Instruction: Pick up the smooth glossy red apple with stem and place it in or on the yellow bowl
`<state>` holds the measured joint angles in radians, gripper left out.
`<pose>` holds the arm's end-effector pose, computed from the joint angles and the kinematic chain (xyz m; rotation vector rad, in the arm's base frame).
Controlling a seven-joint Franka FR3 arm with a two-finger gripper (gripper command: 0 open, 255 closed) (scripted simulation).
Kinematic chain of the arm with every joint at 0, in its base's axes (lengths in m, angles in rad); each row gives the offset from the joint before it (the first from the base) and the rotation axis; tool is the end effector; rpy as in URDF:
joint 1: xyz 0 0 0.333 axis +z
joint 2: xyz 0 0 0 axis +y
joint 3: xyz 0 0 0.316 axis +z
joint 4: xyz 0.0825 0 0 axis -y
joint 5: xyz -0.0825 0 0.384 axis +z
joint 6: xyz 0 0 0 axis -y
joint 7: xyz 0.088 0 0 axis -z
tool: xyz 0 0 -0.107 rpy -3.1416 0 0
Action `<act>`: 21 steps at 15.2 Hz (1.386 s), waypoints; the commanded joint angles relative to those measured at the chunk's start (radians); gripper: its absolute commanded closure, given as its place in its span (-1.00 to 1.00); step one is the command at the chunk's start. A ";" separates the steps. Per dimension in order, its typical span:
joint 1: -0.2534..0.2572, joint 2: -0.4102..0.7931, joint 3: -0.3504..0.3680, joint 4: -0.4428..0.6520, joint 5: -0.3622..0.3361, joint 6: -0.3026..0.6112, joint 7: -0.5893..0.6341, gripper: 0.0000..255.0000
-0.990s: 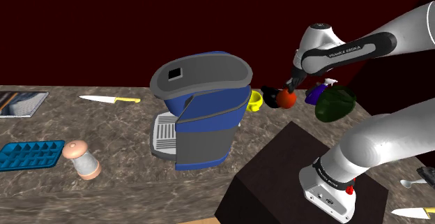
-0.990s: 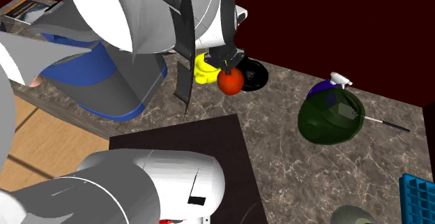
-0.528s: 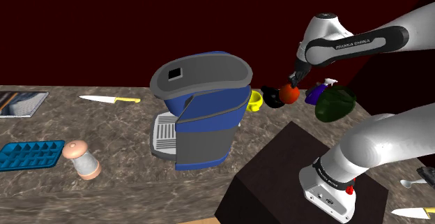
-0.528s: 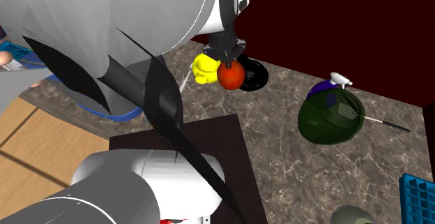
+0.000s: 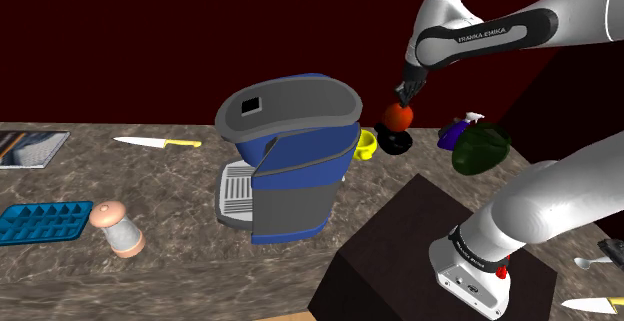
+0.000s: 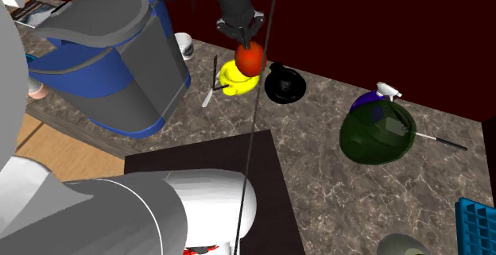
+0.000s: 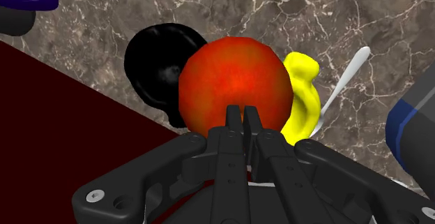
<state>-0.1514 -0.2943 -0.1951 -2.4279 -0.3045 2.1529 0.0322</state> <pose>0.4166 -0.1646 0.4174 2.9264 -0.3010 -0.0178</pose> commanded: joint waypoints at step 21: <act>0.052 0.271 0.050 0.198 0.052 0.055 0.079 1.00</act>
<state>-0.0979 -0.0295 -0.1439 -2.2243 -0.2508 2.1944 0.1104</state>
